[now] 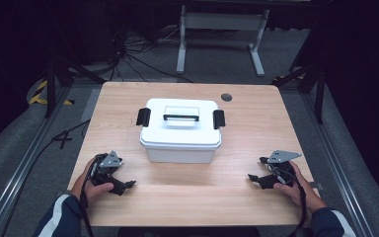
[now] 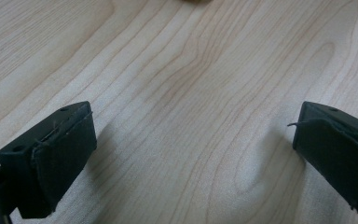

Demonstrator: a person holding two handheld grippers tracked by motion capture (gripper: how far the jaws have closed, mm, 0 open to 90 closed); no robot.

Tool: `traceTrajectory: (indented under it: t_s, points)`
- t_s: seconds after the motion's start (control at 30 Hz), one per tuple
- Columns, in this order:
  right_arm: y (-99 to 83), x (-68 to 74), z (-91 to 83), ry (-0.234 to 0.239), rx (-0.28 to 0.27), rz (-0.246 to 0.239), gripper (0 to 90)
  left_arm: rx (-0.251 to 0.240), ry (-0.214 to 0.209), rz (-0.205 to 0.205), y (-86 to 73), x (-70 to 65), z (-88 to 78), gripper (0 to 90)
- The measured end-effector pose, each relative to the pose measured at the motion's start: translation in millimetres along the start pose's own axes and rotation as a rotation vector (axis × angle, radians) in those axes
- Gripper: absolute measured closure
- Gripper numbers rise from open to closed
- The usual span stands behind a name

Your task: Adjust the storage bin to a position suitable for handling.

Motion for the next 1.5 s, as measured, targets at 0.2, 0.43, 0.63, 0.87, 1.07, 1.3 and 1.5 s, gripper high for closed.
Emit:
traceTrajectory:
  t_s: [0.2,0.43,0.63,0.87,1.07,1.3,1.5]
  points:
    - [0.2,0.0,0.3,0.000,0.000,0.002,13.6,-0.004,0.019,-0.021,-0.4,-2.3,0.0,0.1]
    - [1.1,-0.1,1.0,-0.002,0.006,0.003,12.7,-0.002,0.020,-0.020,-0.6,-2.4,-0.3,0.2]
    - [4.7,-2.9,-0.1,0.020,0.049,-0.021,12.6,-0.003,0.022,-0.016,-0.5,-2.0,-0.3,0.2]
    - [10.4,-1.7,-5.7,0.036,0.089,-0.065,25.2,-0.003,0.022,-0.016,-0.5,-2.0,-0.3,0.2]
    - [30.6,4.2,-15.7,0.044,0.077,-0.108,30.4,-0.003,0.021,-0.016,-0.5,-1.9,-0.3,0.2]
    - [65.0,10.5,-33.6,0.037,0.042,-0.161,32.7,-0.001,0.017,-0.014,-0.5,-1.6,-0.5,0.2]
    - [111.1,27.3,-48.9,0.029,0.032,-0.249,34.0,-0.007,0.020,-0.016,-0.6,-1.8,0.0,0.2]
Point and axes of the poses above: each handheld gripper's, and its own axes: z roughly forward along the jaws, y roughly out of its top, x roughly to its left, the point moved 1 cm from there along z, roughly forward along the jaws, and after that the axes turned 1 degree about x, right-handed, at the moved point
